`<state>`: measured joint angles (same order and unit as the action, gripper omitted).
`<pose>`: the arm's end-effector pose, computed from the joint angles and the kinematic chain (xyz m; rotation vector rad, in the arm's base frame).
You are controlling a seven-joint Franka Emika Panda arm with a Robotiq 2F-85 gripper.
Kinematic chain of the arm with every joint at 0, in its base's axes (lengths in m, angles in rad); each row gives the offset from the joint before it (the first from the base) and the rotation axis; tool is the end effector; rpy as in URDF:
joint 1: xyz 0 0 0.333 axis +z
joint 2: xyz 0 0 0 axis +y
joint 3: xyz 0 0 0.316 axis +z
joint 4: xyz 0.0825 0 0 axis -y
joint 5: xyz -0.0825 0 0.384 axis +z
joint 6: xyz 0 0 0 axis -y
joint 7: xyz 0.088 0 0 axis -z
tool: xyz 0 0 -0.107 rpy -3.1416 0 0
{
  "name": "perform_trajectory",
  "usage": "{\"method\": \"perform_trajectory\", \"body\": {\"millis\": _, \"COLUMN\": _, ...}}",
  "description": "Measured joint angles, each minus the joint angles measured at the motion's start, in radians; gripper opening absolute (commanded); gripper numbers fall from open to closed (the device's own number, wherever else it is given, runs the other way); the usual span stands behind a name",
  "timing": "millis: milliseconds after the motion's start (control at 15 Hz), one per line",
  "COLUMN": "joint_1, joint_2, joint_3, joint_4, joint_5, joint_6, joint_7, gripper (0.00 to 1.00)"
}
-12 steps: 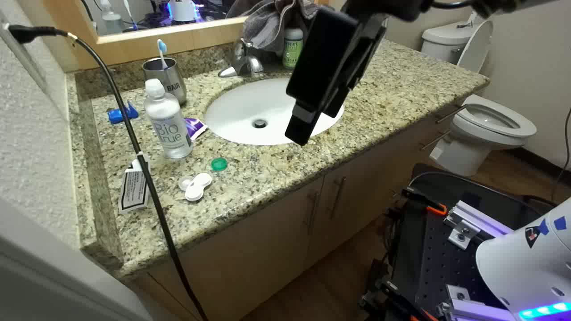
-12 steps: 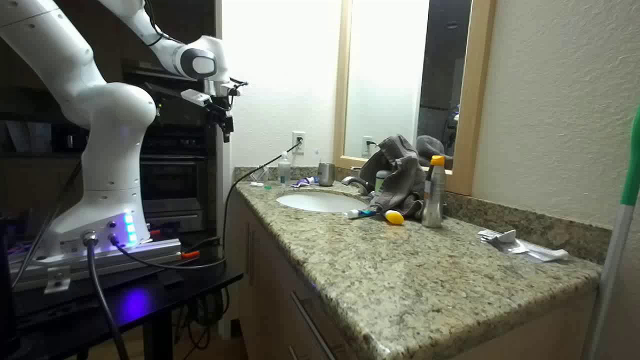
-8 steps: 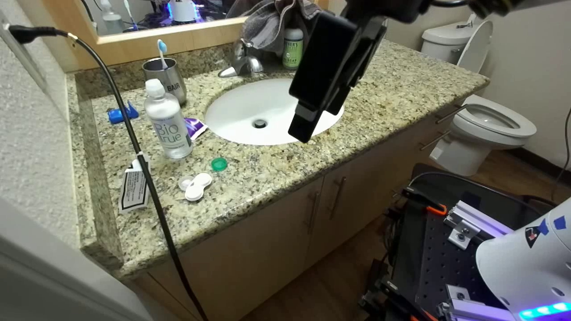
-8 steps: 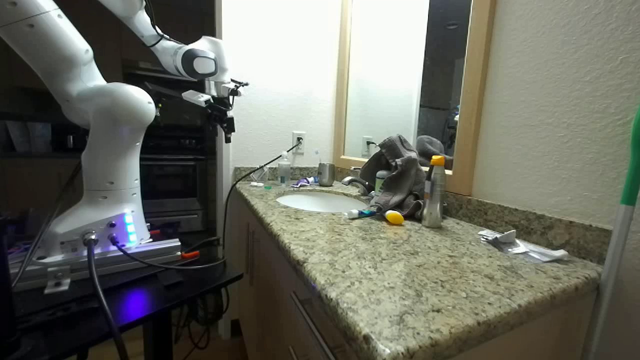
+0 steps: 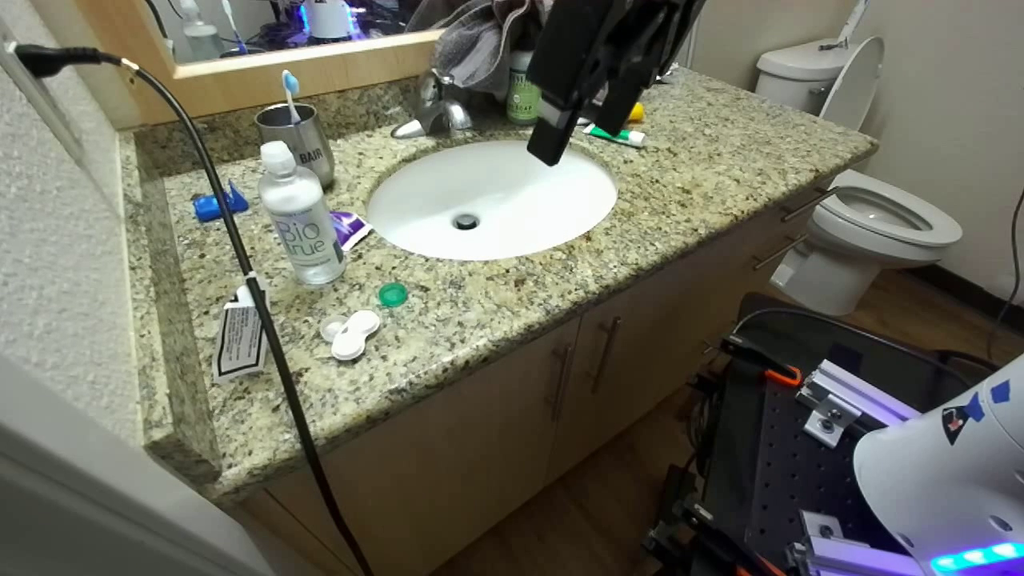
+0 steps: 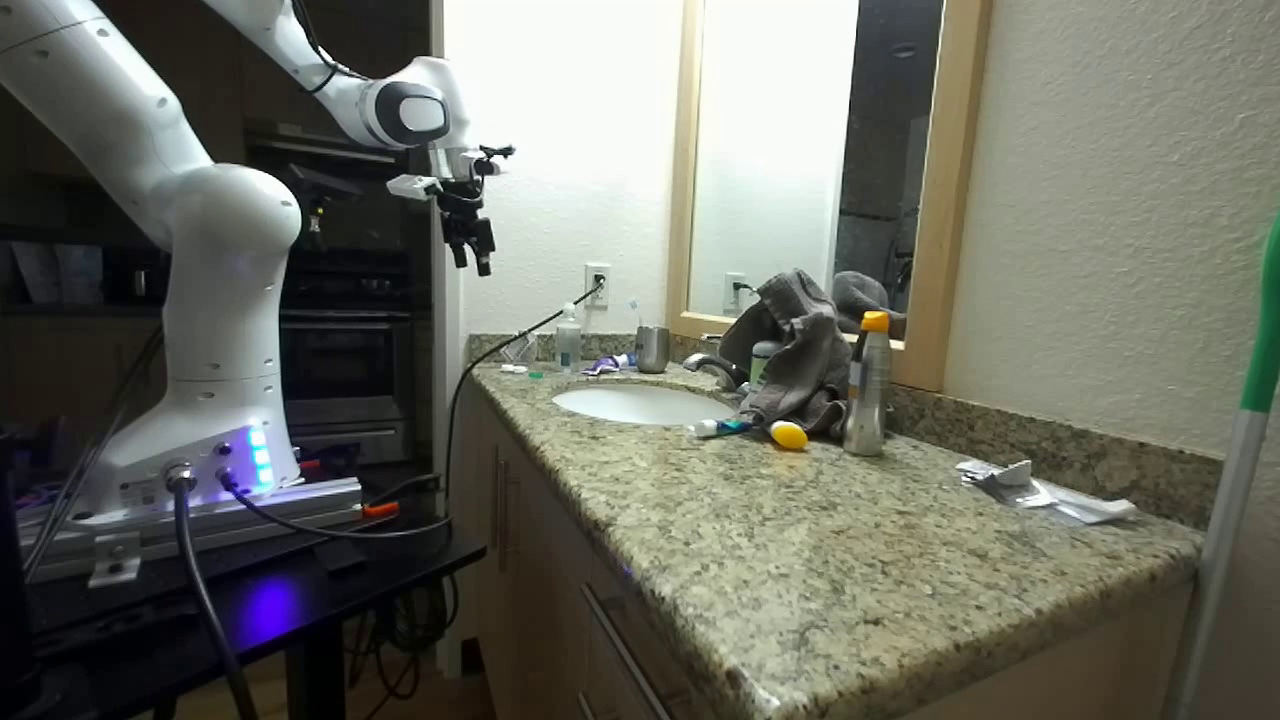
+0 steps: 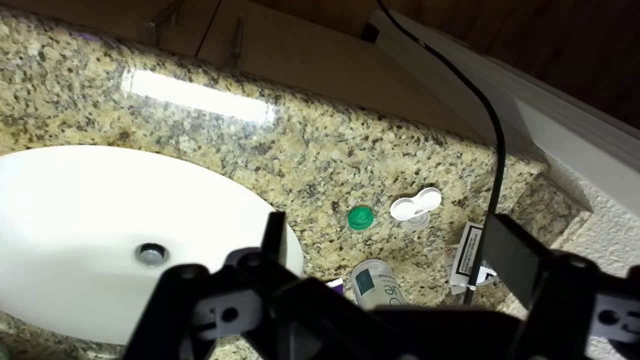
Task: Put the towel on the right side of the sink
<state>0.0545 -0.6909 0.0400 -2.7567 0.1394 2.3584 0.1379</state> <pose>0.3529 0.0348 0.4421 -2.9866 0.1992 -0.4241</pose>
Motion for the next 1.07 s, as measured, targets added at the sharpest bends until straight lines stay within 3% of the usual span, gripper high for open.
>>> {"method": "perform_trajectory", "body": {"millis": 133, "joint_1": 0.005, "joint_2": 0.010, "joint_3": 0.000, "joint_4": -0.002, "joint_5": -0.006, "joint_6": -0.003, "joint_7": -0.012, "gripper": 1.00}}
{"method": "perform_trajectory", "body": {"millis": 267, "joint_1": -0.044, "joint_2": 0.059, "joint_3": -0.002, "joint_4": -0.001, "joint_5": -0.076, "joint_6": 0.009, "joint_7": 0.016, "gripper": 1.00}}
{"method": "perform_trajectory", "body": {"millis": 667, "joint_1": -0.382, "joint_2": 0.288, "joint_3": -0.062, "joint_4": 0.108, "joint_5": -0.382, "joint_6": 0.126, "joint_7": 0.122, "gripper": 1.00}}
{"method": "perform_trajectory", "body": {"millis": 800, "joint_1": -0.413, "joint_2": 0.352, "joint_3": -0.082, "joint_4": 0.172, "joint_5": -0.386, "joint_6": 0.123, "joint_7": 0.176, "gripper": 1.00}}
{"method": "perform_trajectory", "body": {"millis": 1067, "joint_1": -0.405, "joint_2": 0.378, "joint_3": -0.084, "joint_4": 0.199, "joint_5": -0.387, "joint_6": 0.121, "joint_7": 0.205, "gripper": 1.00}}
